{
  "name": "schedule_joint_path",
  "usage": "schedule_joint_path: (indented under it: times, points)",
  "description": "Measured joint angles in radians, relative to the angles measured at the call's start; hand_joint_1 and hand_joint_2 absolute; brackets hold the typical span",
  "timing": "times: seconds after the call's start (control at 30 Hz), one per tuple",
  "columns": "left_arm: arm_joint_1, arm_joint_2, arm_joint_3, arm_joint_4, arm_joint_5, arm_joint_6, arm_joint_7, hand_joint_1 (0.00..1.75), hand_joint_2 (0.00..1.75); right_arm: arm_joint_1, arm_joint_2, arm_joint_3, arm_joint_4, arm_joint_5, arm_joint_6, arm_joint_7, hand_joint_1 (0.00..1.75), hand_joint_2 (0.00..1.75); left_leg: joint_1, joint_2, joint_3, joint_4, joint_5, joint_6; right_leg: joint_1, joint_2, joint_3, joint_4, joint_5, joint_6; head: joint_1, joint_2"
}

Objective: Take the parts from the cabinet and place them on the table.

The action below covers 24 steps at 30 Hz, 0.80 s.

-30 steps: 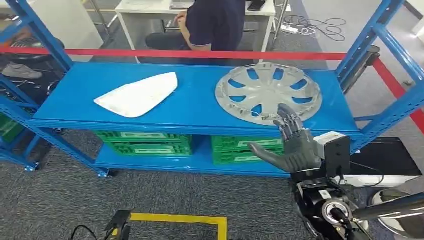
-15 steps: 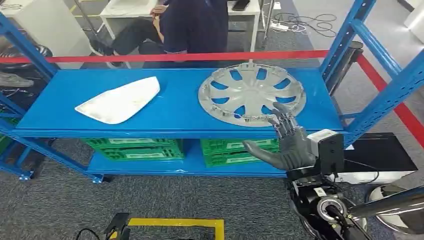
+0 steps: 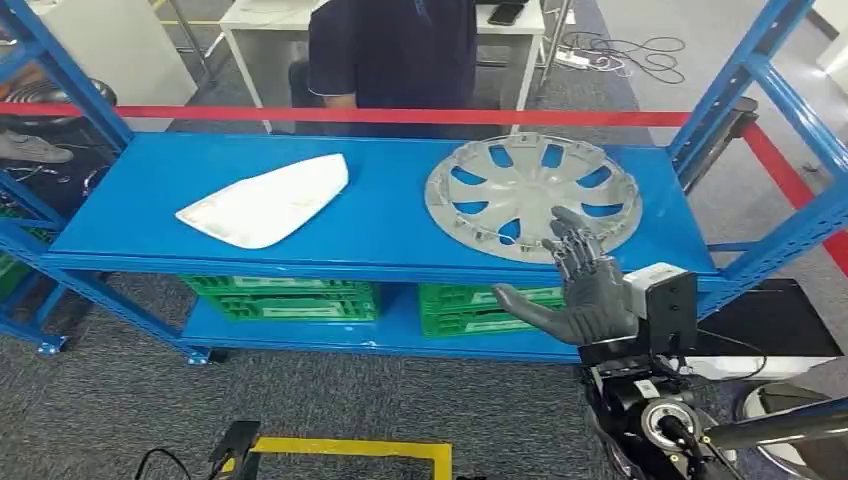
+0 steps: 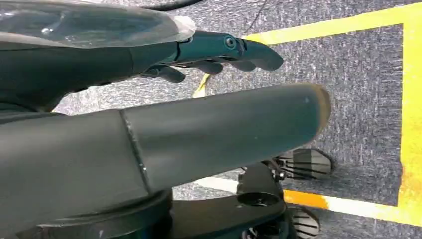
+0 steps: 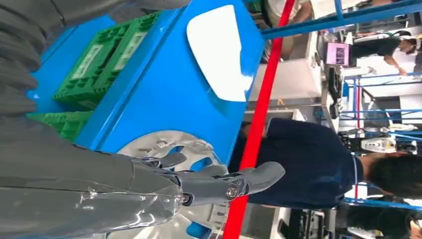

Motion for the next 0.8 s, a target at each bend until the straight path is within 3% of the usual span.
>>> schedule_joint_path:
  times: [0.1,0.2,0.23,0.27,0.33,0.37,0.47,0.5,0.53,0.57,0.63,0.67,0.7,0.8]
  points:
    - [0.000,0.000,0.000,0.000,0.000,0.000,0.000,0.00,0.00,0.000,0.000,0.000,0.000,0.000,0.000,0.000,0.00,1.75,0.000,0.000,0.001,0.000,-0.001,0.000,0.000,0.000,0.004,-0.011,0.008,0.000,0.001,0.000]
    - [0.000,0.000,0.000,0.000,0.000,0.000,0.000,0.00,0.00,0.000,0.000,0.000,0.000,0.000,0.000,0.000,0.00,1.75,0.001,-0.002,0.007,0.001,-0.005,-0.003,0.000,0.000,0.043,-0.097,0.062,-0.001,0.003,0.000]
    - [-0.001,0.000,0.000,0.000,0.000,0.000,0.000,0.00,0.00,-0.002,0.000,0.000,0.000,0.000,0.000,0.000,0.00,1.75,-0.006,-0.004,0.019,0.008,-0.020,-0.019,0.005,-0.001,0.142,-0.317,0.142,-0.010,0.008,0.000]
    - [-0.002,-0.001,0.000,0.000,0.000,0.000,0.000,0.00,0.00,0.000,0.000,0.001,0.000,0.000,0.000,0.000,0.00,1.75,-0.005,-0.003,0.019,0.004,-0.020,-0.028,0.009,0.003,0.137,-0.315,0.142,-0.026,0.003,0.000]
    - [-0.002,0.002,0.000,0.000,0.000,0.000,0.000,0.00,0.00,-0.002,0.000,0.000,-0.002,0.000,-0.001,0.000,0.00,1.75,-0.002,-0.002,0.020,0.013,-0.030,-0.042,0.000,0.003,0.148,-0.326,0.146,-0.038,0.006,0.000]
    - [-0.003,0.000,0.000,0.000,0.000,0.000,0.000,0.00,0.00,-0.002,0.000,0.000,-0.002,0.000,0.000,0.000,0.00,1.75,-0.002,0.000,0.004,0.056,-0.054,-0.047,-0.001,0.002,0.151,-0.327,0.144,-0.043,-0.003,0.000]
    - [-0.002,0.000,0.000,0.000,0.000,0.000,0.000,0.00,0.00,-0.001,0.000,0.000,-0.002,0.000,0.000,0.000,0.00,1.75,0.001,0.000,-0.138,0.324,-0.167,-0.058,0.002,-0.001,0.152,-0.327,0.140,-0.050,-0.017,0.000]
    - [0.000,0.000,0.000,0.000,0.000,0.000,0.000,0.00,0.00,-0.001,0.000,0.000,-0.002,0.000,0.000,0.000,0.00,1.75,0.001,0.000,-0.168,0.369,-0.171,-0.058,0.002,0.000,0.153,-0.327,0.138,-0.051,-0.019,0.000]
    - [0.001,0.000,0.000,0.000,0.000,0.000,0.000,0.00,0.00,-0.001,0.000,0.000,-0.002,0.000,0.000,0.000,0.00,1.75,0.001,0.000,-0.172,0.358,-0.148,-0.056,0.002,0.001,0.155,-0.327,0.137,-0.052,-0.021,0.000]
    - [0.001,0.000,0.000,0.000,0.000,0.000,0.000,0.00,0.00,-0.001,0.000,0.000,-0.002,0.000,0.000,0.000,0.00,1.75,0.001,0.000,-0.149,0.299,-0.106,-0.054,0.002,0.003,0.159,-0.327,0.134,-0.050,-0.023,0.000]
    - [-0.001,0.001,0.000,0.000,0.000,0.000,0.000,0.00,0.00,-0.001,0.000,0.000,-0.002,0.000,0.000,0.000,0.00,1.75,0.000,0.001,-0.053,0.086,0.002,-0.043,0.002,0.005,0.170,-0.327,0.128,-0.046,-0.031,0.000]
    - [-0.002,0.001,0.000,0.000,0.000,0.000,0.000,0.00,0.00,-0.001,0.000,0.000,-0.002,0.000,0.000,0.000,0.00,1.75,-0.002,0.001,-0.024,0.014,0.014,-0.035,0.003,0.005,0.171,-0.327,0.125,-0.042,-0.033,0.000]
    - [-0.003,0.001,0.000,0.000,0.000,0.000,0.000,0.00,0.00,-0.002,0.000,0.000,-0.003,0.000,0.000,0.000,0.00,1.75,-0.007,0.001,-0.021,0.011,0.014,-0.034,0.009,0.008,0.169,-0.325,0.122,-0.036,-0.034,0.000]
    - [-0.002,0.001,0.000,0.000,0.000,0.000,0.000,0.00,0.00,-0.001,0.000,0.001,-0.003,0.000,0.000,0.000,0.00,1.75,-0.009,0.000,-0.023,0.013,0.009,-0.021,0.004,0.008,0.173,-0.329,0.118,-0.021,-0.024,0.000]
